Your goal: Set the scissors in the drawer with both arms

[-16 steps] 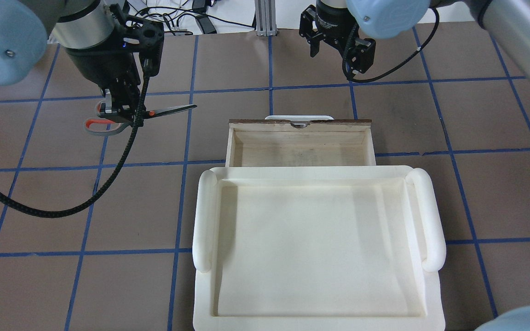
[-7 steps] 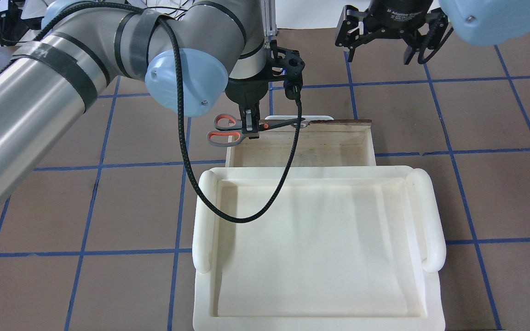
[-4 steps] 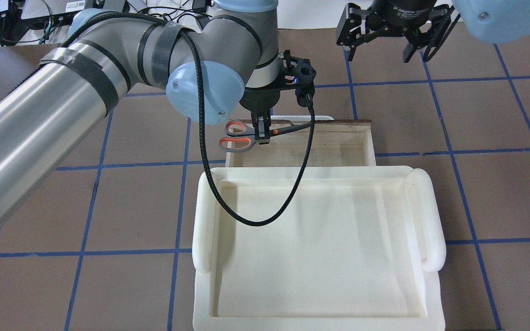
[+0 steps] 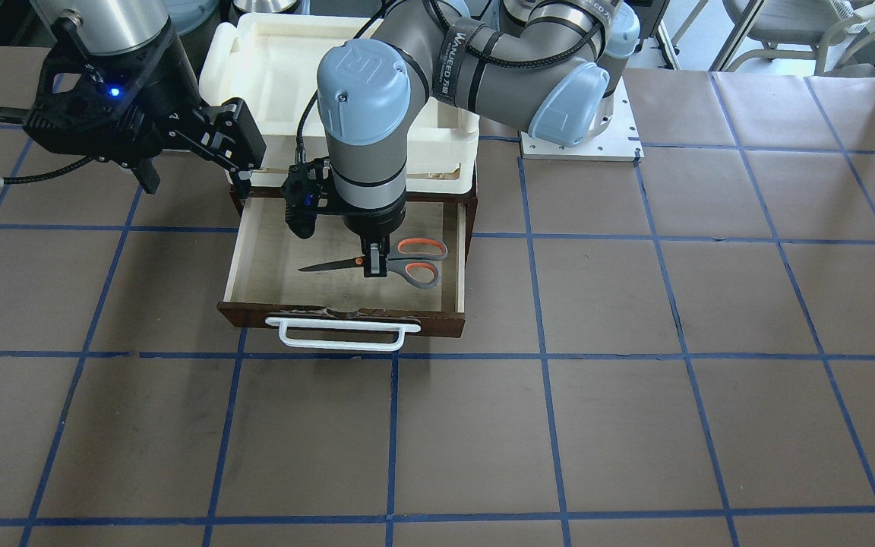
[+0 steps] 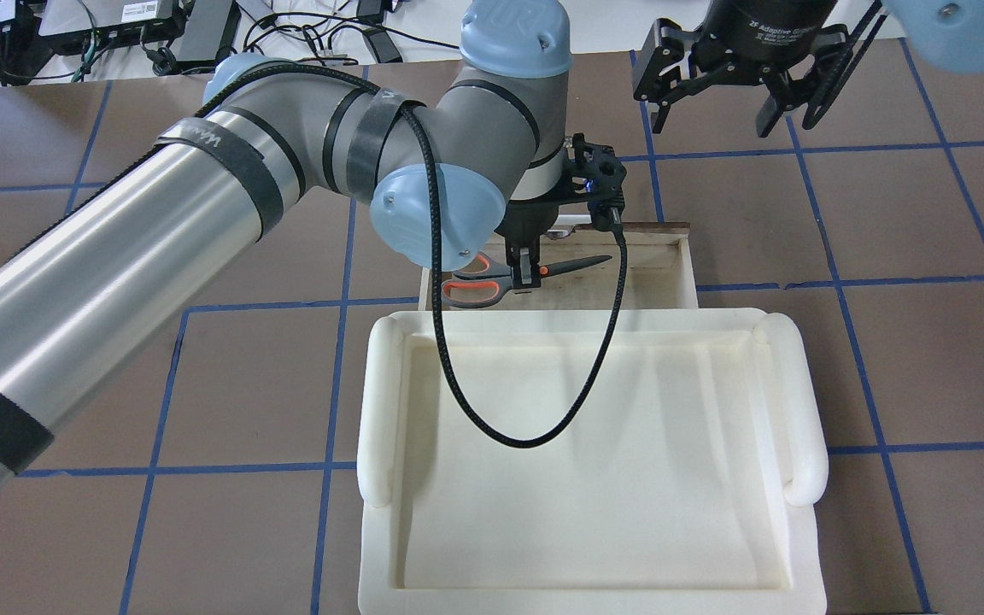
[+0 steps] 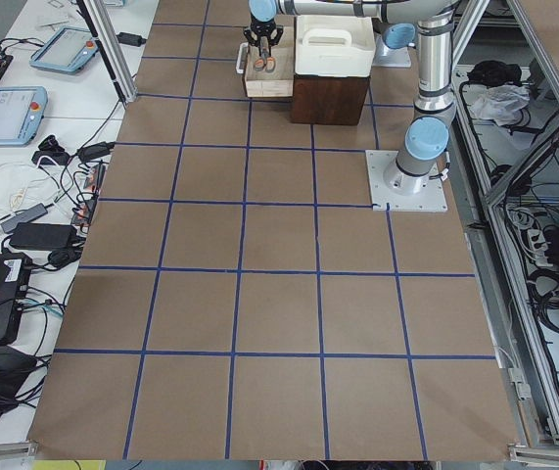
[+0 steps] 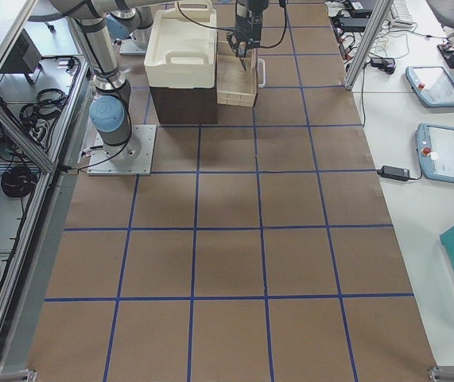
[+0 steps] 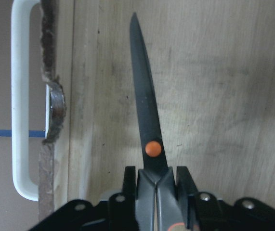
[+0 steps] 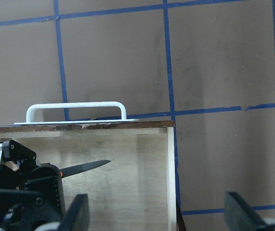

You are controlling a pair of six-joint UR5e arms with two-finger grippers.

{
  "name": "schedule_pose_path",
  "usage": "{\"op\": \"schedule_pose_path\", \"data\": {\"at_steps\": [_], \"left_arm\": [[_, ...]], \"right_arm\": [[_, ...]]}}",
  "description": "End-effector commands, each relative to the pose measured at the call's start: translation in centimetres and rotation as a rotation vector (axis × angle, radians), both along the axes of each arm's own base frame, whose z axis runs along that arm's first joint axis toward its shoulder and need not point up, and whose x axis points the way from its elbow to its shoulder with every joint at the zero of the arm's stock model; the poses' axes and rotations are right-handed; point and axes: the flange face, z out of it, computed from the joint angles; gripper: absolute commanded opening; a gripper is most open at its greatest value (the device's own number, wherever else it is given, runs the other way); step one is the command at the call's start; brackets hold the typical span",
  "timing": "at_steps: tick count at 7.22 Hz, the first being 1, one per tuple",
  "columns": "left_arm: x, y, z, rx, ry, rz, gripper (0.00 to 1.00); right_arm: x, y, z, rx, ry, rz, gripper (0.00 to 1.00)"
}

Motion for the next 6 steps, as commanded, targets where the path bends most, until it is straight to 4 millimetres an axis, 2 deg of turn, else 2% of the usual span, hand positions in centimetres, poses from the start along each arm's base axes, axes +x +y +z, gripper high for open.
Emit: {"op": "schedule_pose_path", "data": {"at_steps": [1, 2, 6], "left_arm": [[0.06, 0.51, -1.01, 0.014, -0.007, -0.001, 0.05], [0.12, 0.61, -1.28, 0.018, -0.010, 0.000, 0.05], [0.02, 0.84, -1.99, 0.012, -0.007, -0.001, 0.06]], "right_arm": [[-0.88, 0.56, -0.09, 0.038, 0.033, -0.013, 1.00], [-1.47, 0.81, 0.06, 0.040, 0.074, -0.018, 1.00], [-1.24, 0.96, -0.38, 0.048, 0.066, -0.013, 1.00]]}}
